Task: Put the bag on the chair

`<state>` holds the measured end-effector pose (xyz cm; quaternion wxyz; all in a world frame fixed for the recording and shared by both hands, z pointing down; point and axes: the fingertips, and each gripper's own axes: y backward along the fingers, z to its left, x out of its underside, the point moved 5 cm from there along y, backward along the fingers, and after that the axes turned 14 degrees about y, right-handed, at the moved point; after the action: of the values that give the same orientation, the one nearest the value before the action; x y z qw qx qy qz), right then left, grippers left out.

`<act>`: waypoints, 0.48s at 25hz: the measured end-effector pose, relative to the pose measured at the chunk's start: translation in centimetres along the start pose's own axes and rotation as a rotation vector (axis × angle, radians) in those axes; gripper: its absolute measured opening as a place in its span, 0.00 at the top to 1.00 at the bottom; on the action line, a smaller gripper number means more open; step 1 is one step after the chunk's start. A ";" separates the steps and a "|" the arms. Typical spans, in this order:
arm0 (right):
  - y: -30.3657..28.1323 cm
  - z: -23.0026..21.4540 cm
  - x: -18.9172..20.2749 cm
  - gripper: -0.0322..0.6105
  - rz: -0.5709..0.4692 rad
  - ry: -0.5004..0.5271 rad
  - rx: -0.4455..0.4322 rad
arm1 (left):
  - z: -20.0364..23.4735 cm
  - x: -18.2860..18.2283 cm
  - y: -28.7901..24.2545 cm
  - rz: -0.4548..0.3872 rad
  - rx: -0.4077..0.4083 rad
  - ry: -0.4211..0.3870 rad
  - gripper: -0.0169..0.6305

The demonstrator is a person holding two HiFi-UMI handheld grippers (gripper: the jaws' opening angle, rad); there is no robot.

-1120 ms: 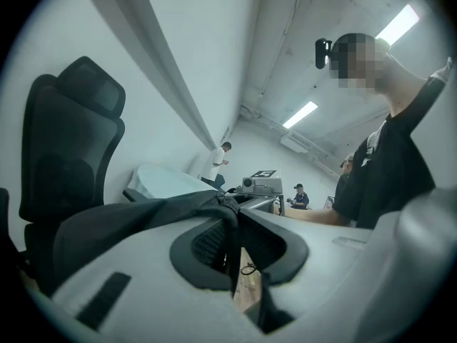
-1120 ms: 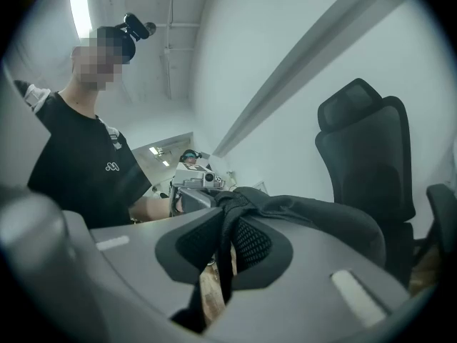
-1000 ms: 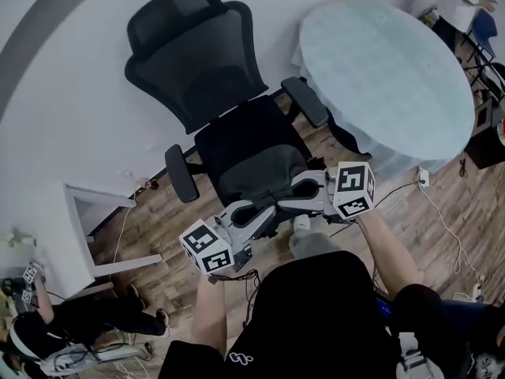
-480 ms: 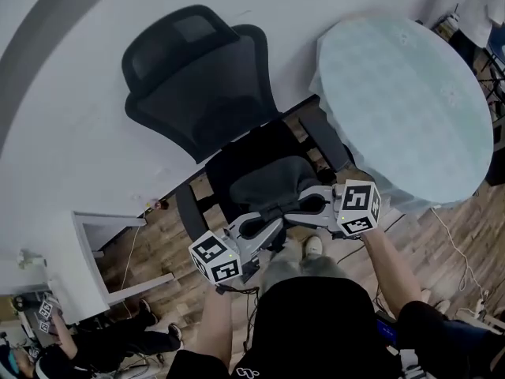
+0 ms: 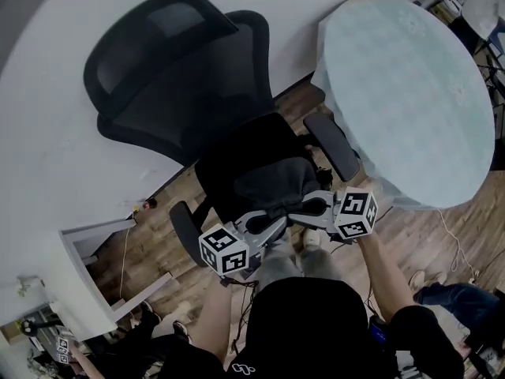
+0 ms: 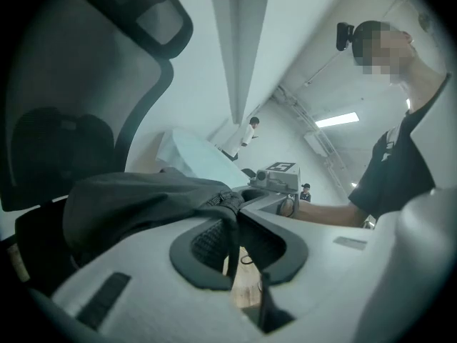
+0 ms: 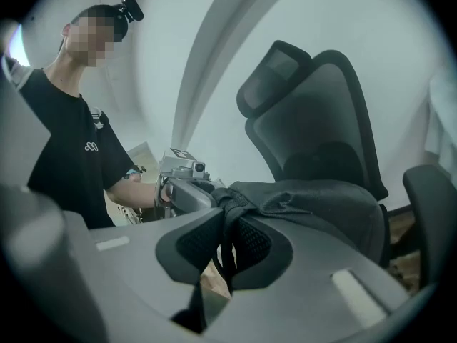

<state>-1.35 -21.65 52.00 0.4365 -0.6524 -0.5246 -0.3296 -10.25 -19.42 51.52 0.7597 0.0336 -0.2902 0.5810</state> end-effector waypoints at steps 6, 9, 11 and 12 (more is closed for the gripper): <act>-1.2 -3.7 0.1 0.89 -0.133 -0.092 0.063 | 3.5 -2.8 -0.4 -0.016 0.057 0.077 0.92; -1.7 -5.3 0.0 0.89 -0.165 -0.120 0.109 | 5.0 -4.1 -0.6 -0.012 0.071 0.097 0.92; -1.9 -6.6 -0.1 0.89 -0.179 -0.131 0.146 | 6.1 -5.0 -0.9 -0.029 0.077 0.121 0.92; -2.1 -7.3 -0.1 0.89 -0.188 -0.139 0.168 | 6.7 -5.5 -1.1 -0.041 0.077 0.135 0.92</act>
<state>-3.23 -28.21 55.33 0.4192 -0.5828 -0.6382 -0.2780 -12.83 -27.10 54.80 0.7875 0.0297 -0.2149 0.5769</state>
